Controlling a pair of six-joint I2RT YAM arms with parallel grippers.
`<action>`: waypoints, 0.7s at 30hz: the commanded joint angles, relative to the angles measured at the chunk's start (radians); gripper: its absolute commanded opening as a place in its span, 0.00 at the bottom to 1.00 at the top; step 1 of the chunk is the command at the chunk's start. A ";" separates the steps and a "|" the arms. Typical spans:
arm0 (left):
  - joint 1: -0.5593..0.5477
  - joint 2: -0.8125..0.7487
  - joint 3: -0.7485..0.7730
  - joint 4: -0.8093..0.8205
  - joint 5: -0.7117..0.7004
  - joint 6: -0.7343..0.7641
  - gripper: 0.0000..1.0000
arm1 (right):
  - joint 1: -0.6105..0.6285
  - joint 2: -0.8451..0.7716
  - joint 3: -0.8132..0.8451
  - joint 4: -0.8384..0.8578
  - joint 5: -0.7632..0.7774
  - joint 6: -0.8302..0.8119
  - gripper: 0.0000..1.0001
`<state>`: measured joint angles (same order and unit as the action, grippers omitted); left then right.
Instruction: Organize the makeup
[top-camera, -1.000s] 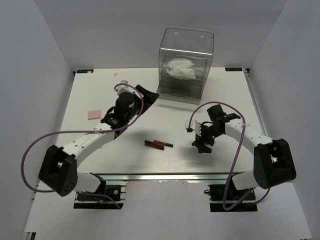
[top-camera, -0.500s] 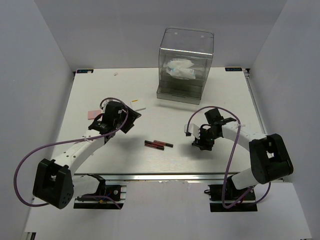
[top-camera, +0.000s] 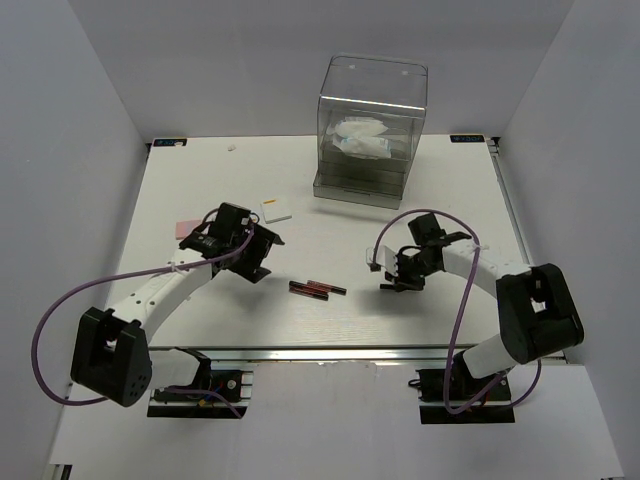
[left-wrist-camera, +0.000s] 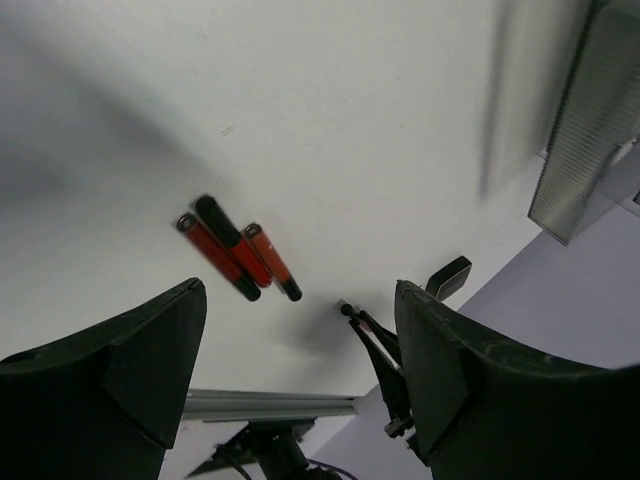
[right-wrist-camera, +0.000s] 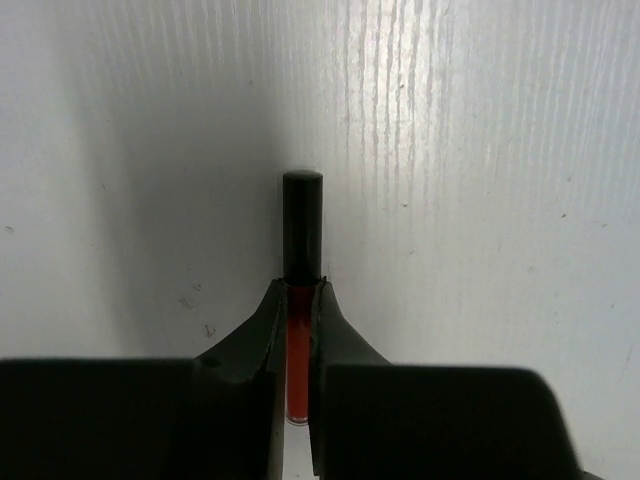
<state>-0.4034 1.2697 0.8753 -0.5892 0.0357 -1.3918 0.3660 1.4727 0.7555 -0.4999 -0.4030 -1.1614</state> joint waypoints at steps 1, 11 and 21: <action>-0.003 -0.018 -0.038 -0.046 0.072 -0.137 0.85 | 0.002 0.006 0.117 -0.068 -0.112 0.038 0.00; -0.044 0.048 0.004 -0.143 0.093 -0.194 0.85 | 0.004 0.127 0.585 0.253 -0.038 0.560 0.00; -0.074 0.111 0.013 -0.115 0.113 -0.199 0.82 | 0.010 0.325 0.725 0.408 0.167 0.453 0.00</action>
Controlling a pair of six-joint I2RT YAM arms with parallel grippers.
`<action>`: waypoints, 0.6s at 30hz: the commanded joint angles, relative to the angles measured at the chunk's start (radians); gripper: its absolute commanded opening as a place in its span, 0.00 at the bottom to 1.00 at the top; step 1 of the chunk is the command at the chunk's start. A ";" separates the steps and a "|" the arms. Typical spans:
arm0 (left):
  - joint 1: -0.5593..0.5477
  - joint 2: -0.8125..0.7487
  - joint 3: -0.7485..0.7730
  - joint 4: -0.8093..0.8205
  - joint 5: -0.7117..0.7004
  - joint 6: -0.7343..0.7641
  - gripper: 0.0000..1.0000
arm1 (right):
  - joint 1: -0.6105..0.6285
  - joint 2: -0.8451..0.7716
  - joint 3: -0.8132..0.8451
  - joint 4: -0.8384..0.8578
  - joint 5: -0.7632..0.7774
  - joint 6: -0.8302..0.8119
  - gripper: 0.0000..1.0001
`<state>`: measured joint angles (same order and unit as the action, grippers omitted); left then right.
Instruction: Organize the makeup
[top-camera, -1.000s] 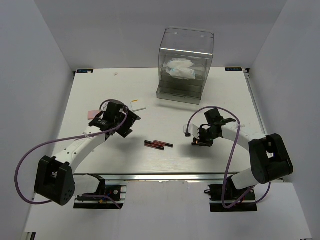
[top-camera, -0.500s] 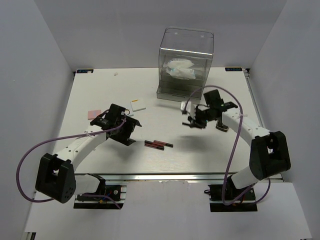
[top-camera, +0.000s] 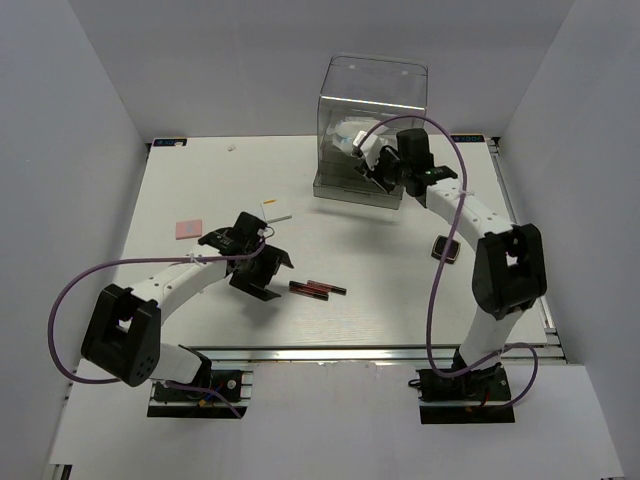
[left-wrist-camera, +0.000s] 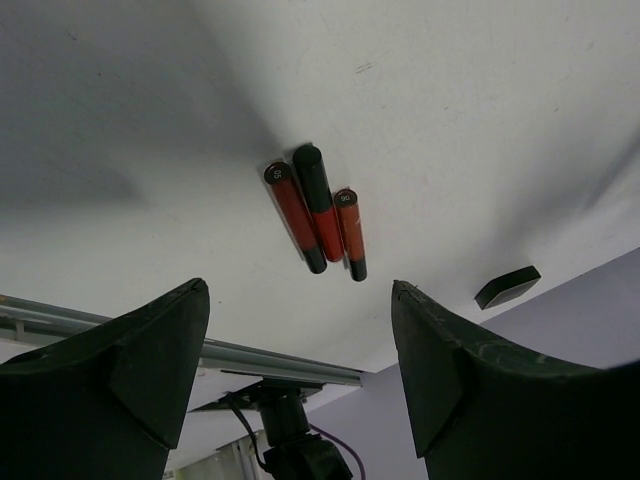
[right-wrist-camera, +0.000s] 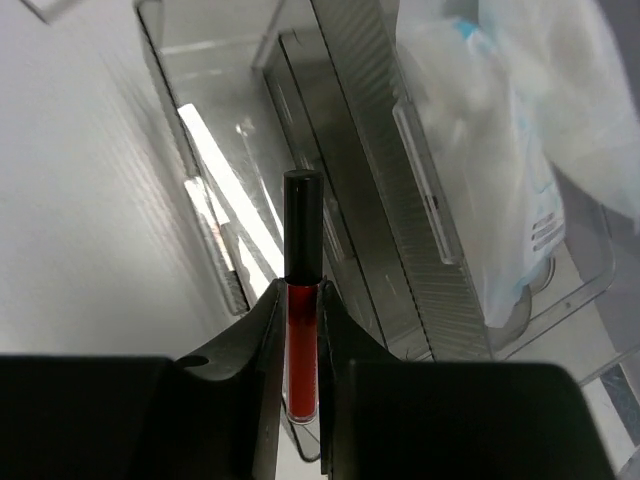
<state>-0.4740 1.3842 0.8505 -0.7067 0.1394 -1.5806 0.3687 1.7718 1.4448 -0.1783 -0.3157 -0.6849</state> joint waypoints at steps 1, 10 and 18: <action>-0.005 -0.002 0.041 0.000 0.006 -0.001 0.82 | 0.009 0.053 0.040 0.097 0.107 -0.028 0.02; -0.003 0.007 0.082 -0.017 -0.030 0.057 0.79 | 0.007 0.135 0.089 0.102 0.132 -0.079 0.39; 0.003 -0.004 0.166 -0.007 -0.125 0.227 0.72 | 0.009 0.031 0.075 -0.018 -0.011 -0.056 0.60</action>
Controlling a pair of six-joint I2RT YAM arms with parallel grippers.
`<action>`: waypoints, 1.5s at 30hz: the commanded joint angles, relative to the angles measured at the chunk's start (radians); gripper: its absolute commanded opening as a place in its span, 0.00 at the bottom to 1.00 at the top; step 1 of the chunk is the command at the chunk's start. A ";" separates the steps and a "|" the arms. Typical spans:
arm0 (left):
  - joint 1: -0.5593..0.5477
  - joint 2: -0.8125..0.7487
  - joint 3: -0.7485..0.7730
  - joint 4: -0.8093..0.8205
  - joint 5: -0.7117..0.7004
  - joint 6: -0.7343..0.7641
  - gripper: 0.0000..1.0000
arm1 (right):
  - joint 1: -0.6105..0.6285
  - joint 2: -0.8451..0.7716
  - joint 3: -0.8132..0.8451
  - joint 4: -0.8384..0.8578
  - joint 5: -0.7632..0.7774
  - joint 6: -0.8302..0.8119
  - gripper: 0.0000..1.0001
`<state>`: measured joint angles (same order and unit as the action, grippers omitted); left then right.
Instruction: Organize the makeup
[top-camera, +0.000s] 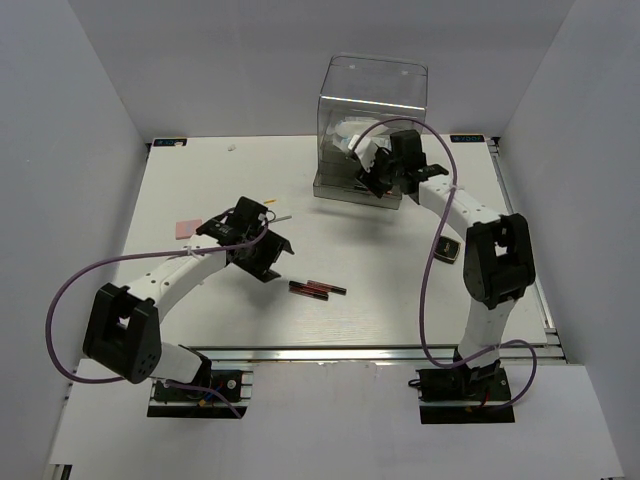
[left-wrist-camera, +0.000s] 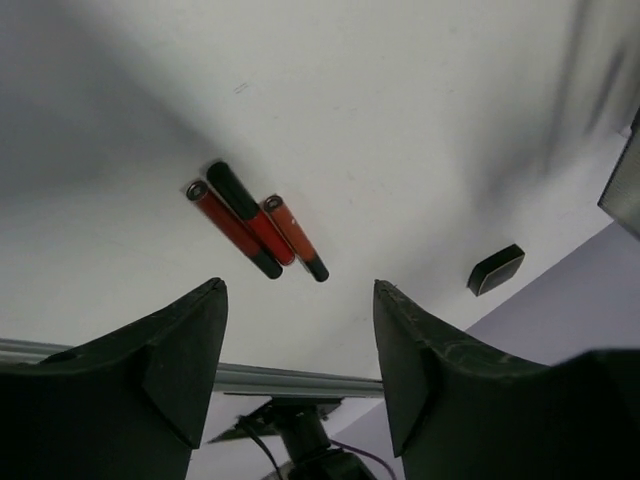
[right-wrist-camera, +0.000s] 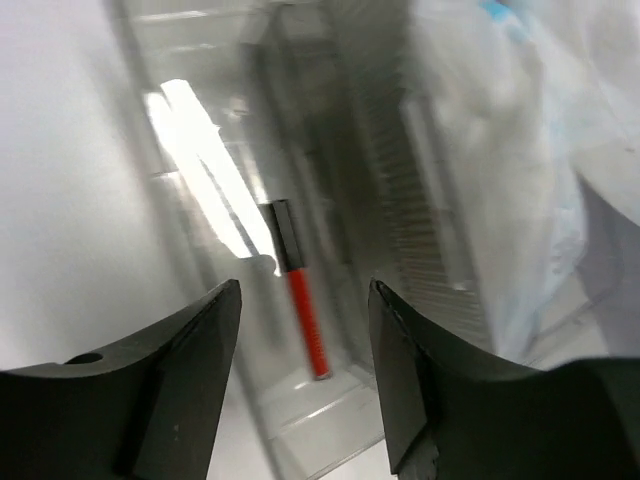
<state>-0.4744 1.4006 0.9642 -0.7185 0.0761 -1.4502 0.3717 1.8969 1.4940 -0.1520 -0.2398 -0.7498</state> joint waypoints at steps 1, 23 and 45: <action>0.011 -0.029 0.062 0.022 -0.061 0.141 0.68 | 0.006 -0.120 0.053 -0.169 -0.205 0.000 0.59; 0.099 -0.272 -0.275 0.208 0.063 0.177 0.63 | 0.377 -0.311 -0.466 -0.310 -0.173 0.130 0.78; 0.097 -0.295 -0.337 0.223 0.065 0.149 0.62 | 0.464 -0.101 -0.459 -0.121 0.088 0.205 0.42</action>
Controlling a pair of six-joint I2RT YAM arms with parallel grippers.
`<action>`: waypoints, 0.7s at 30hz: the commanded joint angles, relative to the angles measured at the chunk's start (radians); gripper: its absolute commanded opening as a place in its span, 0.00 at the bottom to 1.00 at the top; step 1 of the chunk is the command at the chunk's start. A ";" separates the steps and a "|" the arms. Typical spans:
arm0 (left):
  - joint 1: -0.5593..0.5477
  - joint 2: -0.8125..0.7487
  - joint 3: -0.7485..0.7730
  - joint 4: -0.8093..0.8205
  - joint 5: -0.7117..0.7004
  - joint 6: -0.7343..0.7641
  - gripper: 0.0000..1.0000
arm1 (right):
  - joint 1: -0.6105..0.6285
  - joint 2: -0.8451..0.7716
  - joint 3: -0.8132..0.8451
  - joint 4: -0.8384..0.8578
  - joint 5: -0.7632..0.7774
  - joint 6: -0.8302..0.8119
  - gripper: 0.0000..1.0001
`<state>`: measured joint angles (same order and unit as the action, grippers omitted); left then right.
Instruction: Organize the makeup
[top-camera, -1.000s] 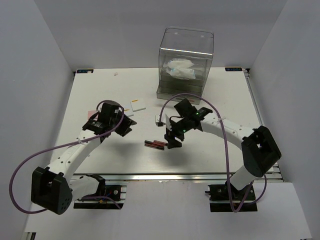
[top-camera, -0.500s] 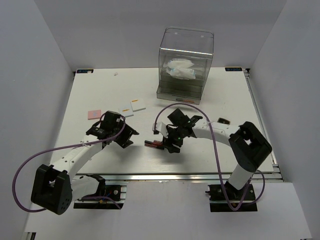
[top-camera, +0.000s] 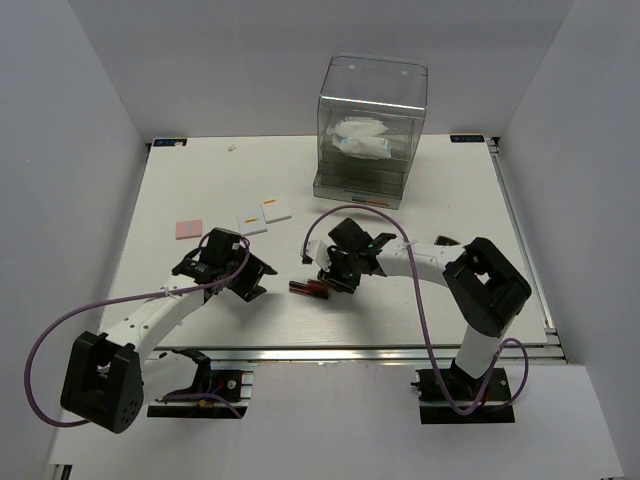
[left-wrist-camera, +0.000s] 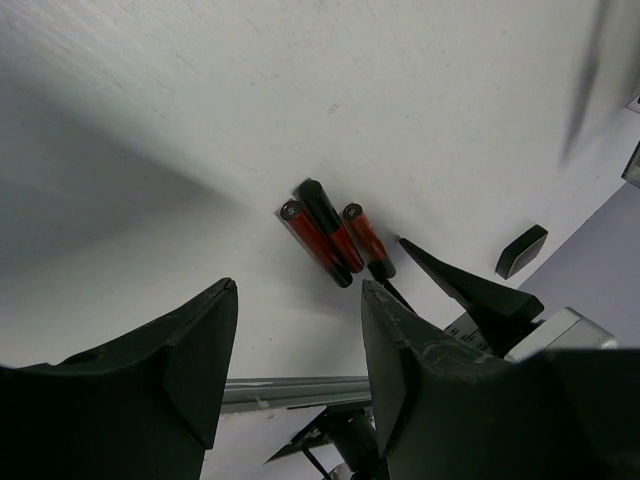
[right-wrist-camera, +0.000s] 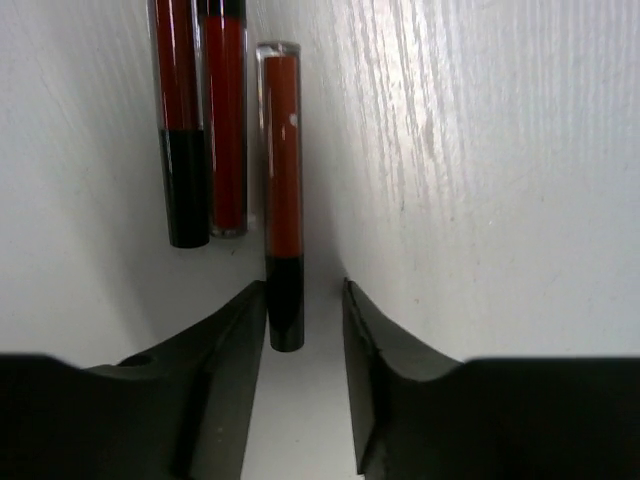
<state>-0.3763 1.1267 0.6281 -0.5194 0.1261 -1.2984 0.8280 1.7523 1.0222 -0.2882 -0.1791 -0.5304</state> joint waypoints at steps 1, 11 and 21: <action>0.000 -0.015 -0.001 0.024 0.017 -0.002 0.62 | 0.007 0.047 0.013 0.015 0.024 -0.023 0.39; 0.000 0.050 0.015 0.036 0.036 0.017 0.62 | -0.015 0.058 0.029 0.020 0.013 -0.046 0.00; 0.001 0.177 0.133 -0.039 0.010 0.114 0.60 | -0.246 -0.046 0.266 -0.009 -0.085 -0.066 0.00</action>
<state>-0.3763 1.2903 0.7006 -0.5373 0.1486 -1.2320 0.6334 1.7832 1.1896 -0.2970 -0.2146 -0.5770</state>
